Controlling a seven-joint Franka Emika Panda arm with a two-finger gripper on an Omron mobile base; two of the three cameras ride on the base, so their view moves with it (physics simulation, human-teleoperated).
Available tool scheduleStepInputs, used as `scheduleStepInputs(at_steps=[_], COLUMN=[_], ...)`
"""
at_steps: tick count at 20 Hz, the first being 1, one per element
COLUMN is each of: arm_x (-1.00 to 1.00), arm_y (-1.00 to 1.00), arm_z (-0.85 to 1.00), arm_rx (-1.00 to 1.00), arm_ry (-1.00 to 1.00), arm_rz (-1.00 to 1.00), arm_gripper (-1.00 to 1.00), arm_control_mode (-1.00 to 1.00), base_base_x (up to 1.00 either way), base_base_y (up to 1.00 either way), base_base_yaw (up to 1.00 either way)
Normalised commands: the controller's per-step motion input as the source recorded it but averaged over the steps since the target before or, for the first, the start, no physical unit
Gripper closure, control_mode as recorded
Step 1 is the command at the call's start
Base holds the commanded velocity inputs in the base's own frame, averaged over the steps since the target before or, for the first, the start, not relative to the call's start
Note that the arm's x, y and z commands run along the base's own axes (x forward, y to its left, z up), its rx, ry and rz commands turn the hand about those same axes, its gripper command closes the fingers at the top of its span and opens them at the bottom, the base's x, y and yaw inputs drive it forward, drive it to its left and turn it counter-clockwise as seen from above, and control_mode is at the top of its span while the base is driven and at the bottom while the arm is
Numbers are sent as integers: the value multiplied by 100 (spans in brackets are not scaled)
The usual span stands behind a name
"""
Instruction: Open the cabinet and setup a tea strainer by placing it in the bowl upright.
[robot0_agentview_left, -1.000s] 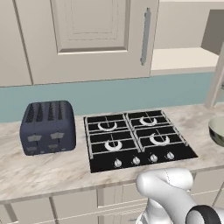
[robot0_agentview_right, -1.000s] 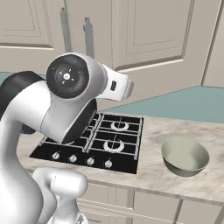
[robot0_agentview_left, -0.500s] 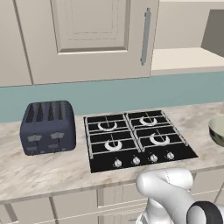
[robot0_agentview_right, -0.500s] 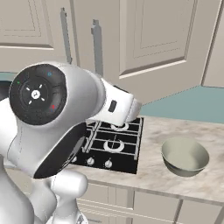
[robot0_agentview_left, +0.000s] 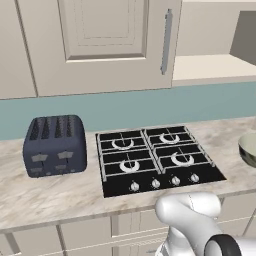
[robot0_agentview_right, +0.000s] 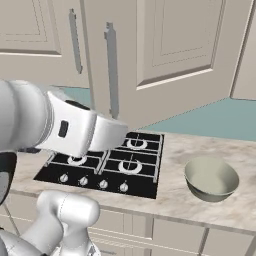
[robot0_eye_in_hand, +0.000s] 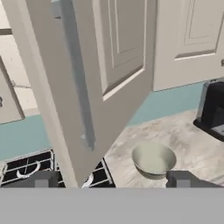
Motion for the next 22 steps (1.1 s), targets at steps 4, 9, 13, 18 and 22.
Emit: scheduleStepInputs(at_steps=[4, 9, 13, 18, 22], arm_x=[0, 12, 35, 49, 61], arm_y=[66, 41, 21, 7, 0], arm_z=[0, 0, 0, -3, -6], arm_rx=[-45, -46, -45, -34, -22], arm_ry=[22, 30, 37, 35, 32], arm_rz=[-5, -5, 0, 0, 0], arm_gripper=[-100, -100, -100, -100, -100], arm_control_mode=[-100, -100, -100, -100, -100], base_base_x=[0, 0, 0, 0, 0], base_base_y=[0, 0, 0, 0, 0], base_base_yaw=[0, 0, 0, 0, 0])
